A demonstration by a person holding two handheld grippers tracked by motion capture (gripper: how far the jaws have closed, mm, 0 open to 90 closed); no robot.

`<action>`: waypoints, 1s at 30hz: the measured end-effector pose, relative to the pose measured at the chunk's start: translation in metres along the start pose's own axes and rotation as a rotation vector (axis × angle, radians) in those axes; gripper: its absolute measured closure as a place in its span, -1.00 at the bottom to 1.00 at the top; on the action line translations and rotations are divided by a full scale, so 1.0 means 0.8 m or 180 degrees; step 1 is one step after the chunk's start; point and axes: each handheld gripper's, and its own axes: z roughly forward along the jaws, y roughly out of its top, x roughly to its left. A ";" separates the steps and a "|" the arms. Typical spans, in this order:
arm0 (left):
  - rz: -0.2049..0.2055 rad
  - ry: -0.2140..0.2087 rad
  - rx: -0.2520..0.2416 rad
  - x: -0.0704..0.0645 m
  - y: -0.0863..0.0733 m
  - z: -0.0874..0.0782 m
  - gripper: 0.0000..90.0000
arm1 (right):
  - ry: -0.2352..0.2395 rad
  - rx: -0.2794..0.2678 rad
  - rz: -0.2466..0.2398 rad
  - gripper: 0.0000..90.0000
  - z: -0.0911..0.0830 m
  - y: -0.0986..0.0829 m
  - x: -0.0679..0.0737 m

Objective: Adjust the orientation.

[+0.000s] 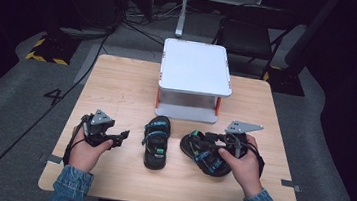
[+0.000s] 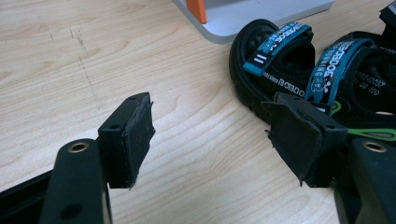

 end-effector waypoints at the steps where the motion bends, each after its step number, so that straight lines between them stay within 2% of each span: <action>1: -0.0013 0.0004 0.0011 0.000 -0.002 -0.001 -0.31 | -0.0049 -0.0014 0.0054 0.14 0.011 -0.001 -0.006; 2: -0.0024 0.0017 0.0026 0.001 -0.004 -0.003 -0.31 | -0.0049 -0.0014 0.0054 0.14 0.011 -0.001 -0.006; 3: -0.0052 0.0052 0.0017 0.003 -0.007 -0.006 -0.31 | -0.0026 -0.0033 0.0089 0.09 0.025 -0.001 -0.009; 4: -0.0052 0.0052 0.0017 0.003 -0.007 -0.006 -0.31 | -0.0026 -0.0033 0.0089 0.09 0.025 -0.001 -0.009; 7: -0.0076 0.0070 0.0030 0.005 -0.011 -0.008 -0.31 | -0.0115 -0.0012 0.0033 0.13 0.042 0.001 -0.007; 8: -0.0068 0.0067 0.0048 0.006 -0.012 -0.008 -0.31 | -0.0159 0.0001 0.0022 0.18 0.046 0.002 -0.007; 9: -0.0073 0.0081 0.0048 0.006 -0.013 -0.008 -0.31 | -0.0170 0.0009 0.0012 0.32 0.049 0.003 -0.008; 10: -0.0087 0.0078 0.0044 0.006 -0.014 -0.008 -0.31 | -0.0127 0.0049 -0.0016 0.55 0.053 0.004 -0.009; 13: -0.0085 0.0089 0.0046 0.009 -0.014 -0.009 -0.31 | 0.0000 0.0006 0.0051 0.69 0.056 0.002 -0.014; 15: -0.0090 0.0084 0.0042 0.009 -0.014 -0.009 -0.31 | 0.0062 0.0001 0.0024 0.87 0.051 0.001 -0.014; 17: -0.0091 0.0080 0.0039 0.009 -0.013 -0.007 -0.31 | 0.0082 0.0002 0.0001 0.88 0.049 0.001 -0.013; 21: -0.0033 0.0030 0.0034 0.006 -0.006 -0.002 -0.31 | 0.0209 0.0050 -0.0147 0.89 0.034 0.005 0.007; 23: -0.0048 0.0014 0.0001 0.006 -0.002 -0.001 -0.31 | 0.0285 0.0103 -0.0249 0.89 0.026 0.006 0.018; 24: -0.0048 0.0014 0.0001 0.006 -0.002 -0.001 -0.31 | 0.0285 0.0103 -0.0249 0.89 0.026 0.006 0.018; 27: -0.0051 0.0011 -0.0039 0.008 0.005 0.000 -0.31 | 0.0469 0.0209 -0.0267 0.89 0.007 0.003 0.031; 30: -0.0011 -0.0046 -0.0047 0.007 0.013 0.010 -0.31 | 0.0692 0.0417 -0.0282 0.89 -0.008 -0.001 0.041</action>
